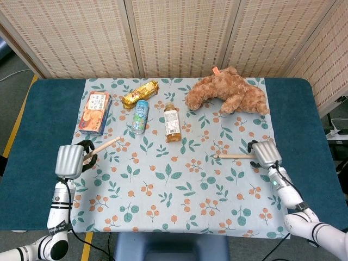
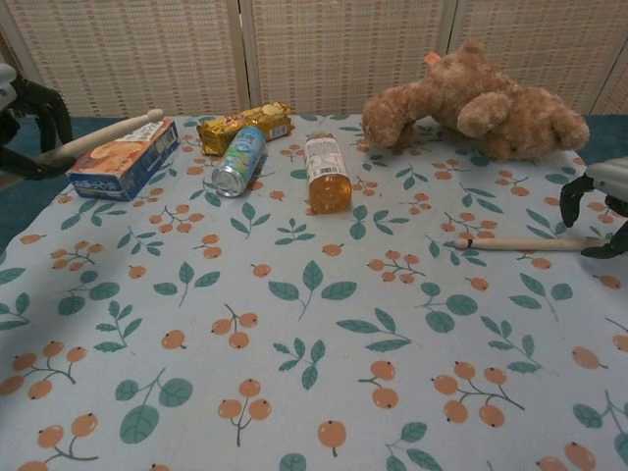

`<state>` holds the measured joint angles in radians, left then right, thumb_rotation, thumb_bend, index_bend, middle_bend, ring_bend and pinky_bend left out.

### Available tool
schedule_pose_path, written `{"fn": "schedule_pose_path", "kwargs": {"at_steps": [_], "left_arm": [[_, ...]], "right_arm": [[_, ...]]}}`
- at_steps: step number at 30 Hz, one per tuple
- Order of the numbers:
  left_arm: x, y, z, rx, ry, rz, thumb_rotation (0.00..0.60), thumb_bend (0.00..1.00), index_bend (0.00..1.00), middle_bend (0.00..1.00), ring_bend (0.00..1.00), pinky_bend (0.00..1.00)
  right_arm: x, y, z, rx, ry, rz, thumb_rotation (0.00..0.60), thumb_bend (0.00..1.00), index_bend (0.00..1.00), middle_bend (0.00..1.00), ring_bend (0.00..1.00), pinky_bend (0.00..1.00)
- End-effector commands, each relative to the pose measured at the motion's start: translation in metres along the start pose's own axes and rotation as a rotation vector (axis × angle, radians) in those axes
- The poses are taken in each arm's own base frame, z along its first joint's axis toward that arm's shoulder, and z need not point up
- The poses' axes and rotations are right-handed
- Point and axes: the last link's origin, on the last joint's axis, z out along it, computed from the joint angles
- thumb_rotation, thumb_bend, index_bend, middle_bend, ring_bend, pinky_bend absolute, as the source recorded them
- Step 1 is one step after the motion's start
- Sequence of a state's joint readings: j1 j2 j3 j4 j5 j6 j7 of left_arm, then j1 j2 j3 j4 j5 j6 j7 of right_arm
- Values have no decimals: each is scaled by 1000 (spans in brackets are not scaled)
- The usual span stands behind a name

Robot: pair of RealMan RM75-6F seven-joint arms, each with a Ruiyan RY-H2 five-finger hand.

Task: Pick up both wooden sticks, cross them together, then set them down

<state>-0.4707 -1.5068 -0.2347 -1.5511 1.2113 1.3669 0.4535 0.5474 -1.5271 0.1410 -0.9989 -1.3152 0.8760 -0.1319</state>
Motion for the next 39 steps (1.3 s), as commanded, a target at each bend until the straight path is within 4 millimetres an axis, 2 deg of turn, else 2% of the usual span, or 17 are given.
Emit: {"fn": "schedule_pose_path", "kwargs": {"at_steps": [1, 14, 23, 32, 39], "left_arm": [[1, 1, 0, -3, 1, -3, 600, 380, 691, 865, 923, 1000], [0, 0, -2, -2, -2, -5, 600, 379, 691, 866, 923, 1000], [-2, -1, -5, 1, -12, -7, 600, 379, 691, 866, 923, 1000], [-3, -3, -4, 3, -17, -3, 600, 380, 691, 866, 923, 1000], [-4, -1, -7, 4, -16, -9, 600, 380, 692, 865, 923, 1000]], "right_arm": [[-6, -4, 4, 4, -11, -4, 600, 144, 491, 382, 865, 1000], [-17, -22, 18, 30, -2, -7, 600, 169, 542, 409, 882, 1000], [-23, -26, 24, 20, -5, -12, 600, 181, 555, 416, 885, 1000], [-24, -26, 22, 29, 16, -16, 600, 336, 652, 507, 904, 1000], [-18, -25, 20, 19, 42, -46, 600, 414, 717, 559, 914, 1000]]}}
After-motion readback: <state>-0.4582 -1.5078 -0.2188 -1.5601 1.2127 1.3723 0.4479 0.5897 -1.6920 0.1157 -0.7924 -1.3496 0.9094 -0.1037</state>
